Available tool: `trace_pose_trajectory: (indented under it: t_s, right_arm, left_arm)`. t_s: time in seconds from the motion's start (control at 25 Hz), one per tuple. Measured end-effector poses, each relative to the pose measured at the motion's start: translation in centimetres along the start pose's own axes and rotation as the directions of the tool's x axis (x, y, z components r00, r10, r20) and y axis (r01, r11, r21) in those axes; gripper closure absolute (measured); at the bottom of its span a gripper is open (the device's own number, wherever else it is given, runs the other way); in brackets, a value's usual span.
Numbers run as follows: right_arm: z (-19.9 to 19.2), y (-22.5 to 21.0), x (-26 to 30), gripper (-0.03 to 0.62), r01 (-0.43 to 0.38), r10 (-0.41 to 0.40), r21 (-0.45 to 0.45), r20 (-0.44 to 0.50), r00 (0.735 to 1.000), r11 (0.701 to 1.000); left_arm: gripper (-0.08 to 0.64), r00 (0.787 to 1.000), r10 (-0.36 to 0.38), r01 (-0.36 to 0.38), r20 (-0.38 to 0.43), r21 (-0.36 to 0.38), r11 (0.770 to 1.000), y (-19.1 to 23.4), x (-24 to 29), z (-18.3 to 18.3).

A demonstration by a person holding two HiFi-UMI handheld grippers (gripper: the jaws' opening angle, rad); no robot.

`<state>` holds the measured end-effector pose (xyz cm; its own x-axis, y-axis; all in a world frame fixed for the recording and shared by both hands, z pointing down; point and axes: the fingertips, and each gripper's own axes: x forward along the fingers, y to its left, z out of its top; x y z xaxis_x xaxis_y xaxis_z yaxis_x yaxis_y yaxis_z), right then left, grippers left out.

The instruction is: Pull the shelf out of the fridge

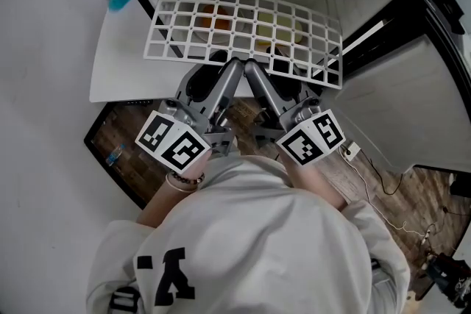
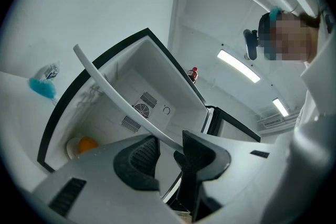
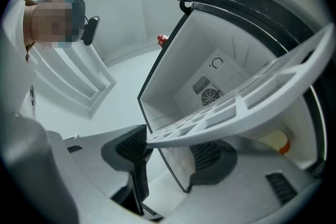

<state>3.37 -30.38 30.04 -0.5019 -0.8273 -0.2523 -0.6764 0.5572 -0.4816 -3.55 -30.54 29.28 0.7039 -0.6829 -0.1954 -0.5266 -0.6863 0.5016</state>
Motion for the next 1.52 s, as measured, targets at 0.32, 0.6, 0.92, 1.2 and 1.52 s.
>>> trace_pose_trajectory:
  t_s: [0.32,0.6,0.92,1.2,1.52]
  right_arm:
    - [0.0,0.3,-0.4,0.325,-0.001,0.001,0.003,0.001,1.0,1.0]
    - [-0.1,0.8,-0.9,0.325,-0.006,0.006,0.002,-0.001,1.0,1.0]
    - [-0.2,1.3,-1.4,0.325,-0.01,0.01,-0.001,0.0,1.0,1.0]
    - [-0.1,1.4,-1.7,0.326,-0.014,0.014,0.002,0.0,1.0,1.0]
    - [0.0,1.6,-2.0,0.325,-0.019,0.019,0.002,0.001,1.0,1.0]
  left_arm:
    - [0.42,1.0,0.001,-0.001,0.002,-0.002,1.0,-0.3,-0.4,-0.1]
    - [0.421,1.0,0.002,-0.002,0.004,-0.003,1.0,-0.8,-0.9,-0.2]
    - [0.422,1.0,0.002,-0.002,0.008,-0.003,1.0,-1.2,-1.5,-0.3]
    - [0.422,1.0,0.004,-0.004,0.011,-0.005,1.0,-1.5,-1.6,-0.3]
    - [0.422,1.0,0.006,-0.006,0.016,-0.005,1.0,-1.8,-1.9,-0.4]
